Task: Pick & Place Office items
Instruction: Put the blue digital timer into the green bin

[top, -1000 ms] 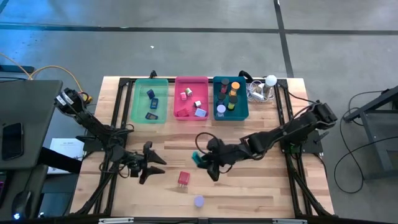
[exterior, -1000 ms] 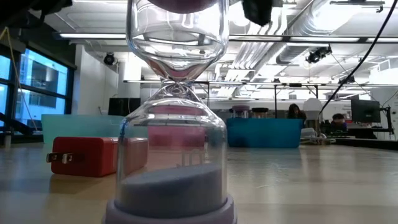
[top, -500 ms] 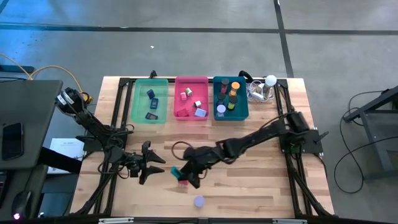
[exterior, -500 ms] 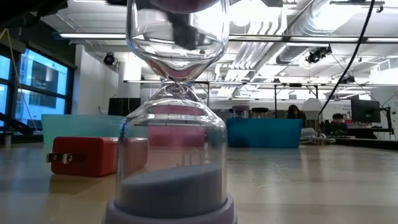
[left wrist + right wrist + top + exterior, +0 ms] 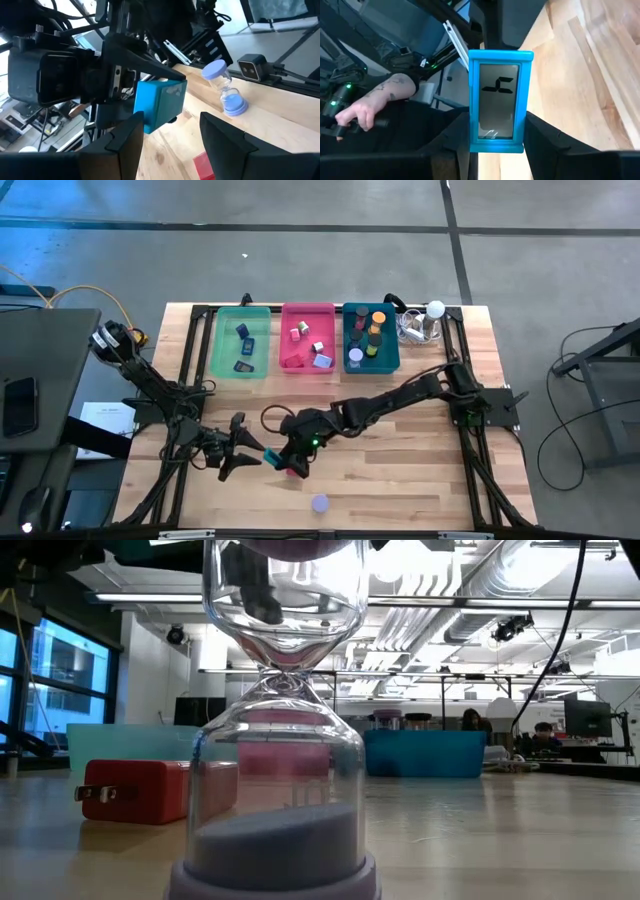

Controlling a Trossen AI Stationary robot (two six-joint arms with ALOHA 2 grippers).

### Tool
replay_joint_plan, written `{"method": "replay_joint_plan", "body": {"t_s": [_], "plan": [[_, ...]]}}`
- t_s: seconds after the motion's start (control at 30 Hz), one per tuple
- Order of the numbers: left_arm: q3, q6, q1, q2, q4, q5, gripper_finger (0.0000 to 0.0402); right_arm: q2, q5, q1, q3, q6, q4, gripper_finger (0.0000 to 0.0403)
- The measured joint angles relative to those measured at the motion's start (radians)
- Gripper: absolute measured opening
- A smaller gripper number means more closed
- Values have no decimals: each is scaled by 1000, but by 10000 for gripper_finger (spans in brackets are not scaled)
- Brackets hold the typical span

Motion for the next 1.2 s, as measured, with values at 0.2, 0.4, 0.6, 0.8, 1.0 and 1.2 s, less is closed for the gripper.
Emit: {"method": "replay_joint_plan", "body": {"t_s": [0.2,0.4,0.6,0.8,1.0,1.2], "plan": [[0,-1,25,0,0,22,186,0,3,-2,0,7,-16,132],[0,-29,96,0,1,129,186,0,0,-1,0,7,-13,132],[10,-60,159,0,0,255,186,0,1,-2,0,6,-16,132],[41,-63,195,8,-1,344,186,0,3,-11,0,6,-30,132],[64,-53,197,64,-3,341,186,0,1,-14,-1,6,-37,132],[67,-35,197,96,-3,320,186,0,-3,-12,-1,7,-44,132]]}}
